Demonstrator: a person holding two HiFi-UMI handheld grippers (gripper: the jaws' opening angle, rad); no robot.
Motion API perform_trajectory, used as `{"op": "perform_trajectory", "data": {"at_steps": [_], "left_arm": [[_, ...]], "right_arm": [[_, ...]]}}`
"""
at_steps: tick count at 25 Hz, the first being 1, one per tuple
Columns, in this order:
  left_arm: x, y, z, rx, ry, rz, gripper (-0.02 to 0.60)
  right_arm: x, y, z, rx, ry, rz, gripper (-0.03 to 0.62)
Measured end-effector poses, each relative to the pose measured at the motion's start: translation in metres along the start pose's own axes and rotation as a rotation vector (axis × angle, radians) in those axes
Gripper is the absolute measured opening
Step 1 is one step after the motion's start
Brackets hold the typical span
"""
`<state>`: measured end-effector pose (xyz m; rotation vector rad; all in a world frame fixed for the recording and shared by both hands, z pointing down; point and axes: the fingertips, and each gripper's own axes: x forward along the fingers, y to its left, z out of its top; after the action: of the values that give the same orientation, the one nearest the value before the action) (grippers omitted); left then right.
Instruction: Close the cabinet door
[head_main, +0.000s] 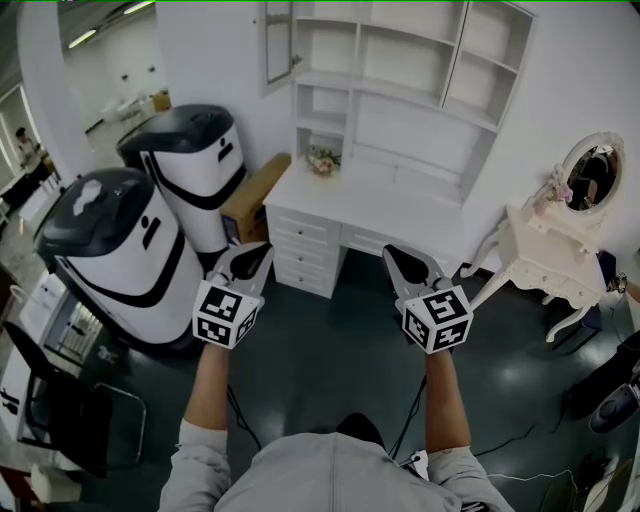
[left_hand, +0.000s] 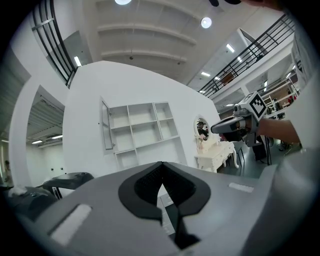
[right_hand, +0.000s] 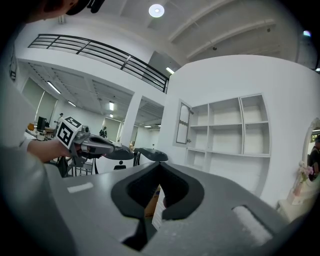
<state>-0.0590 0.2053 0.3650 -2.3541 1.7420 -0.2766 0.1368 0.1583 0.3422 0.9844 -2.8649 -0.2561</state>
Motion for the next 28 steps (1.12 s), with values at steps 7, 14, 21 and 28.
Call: {"op": "perform_trajectory", "data": {"at_steps": [7, 14, 21, 28], "left_arm": [[0.012, 0.021, -0.017, 0.004, 0.021, -0.006, 0.018], [0.057, 0.049, -0.035, -0.002, 0.044, -0.007, 0.018], [0.129, 0.093, -0.029, 0.008, 0.039, 0.019, 0.018], [0.213, 0.140, -0.014, -0.016, 0.021, 0.066, 0.018]], "right_arm": [[0.026, -0.003, -0.003, 0.009, 0.000, -0.018, 0.002], [0.070, -0.039, -0.013, 0.022, 0.001, -0.037, 0.002], [0.135, -0.106, 0.001, 0.007, -0.039, -0.034, 0.002], [0.207, -0.178, 0.010, 0.006, -0.053, 0.008, 0.002]]}}
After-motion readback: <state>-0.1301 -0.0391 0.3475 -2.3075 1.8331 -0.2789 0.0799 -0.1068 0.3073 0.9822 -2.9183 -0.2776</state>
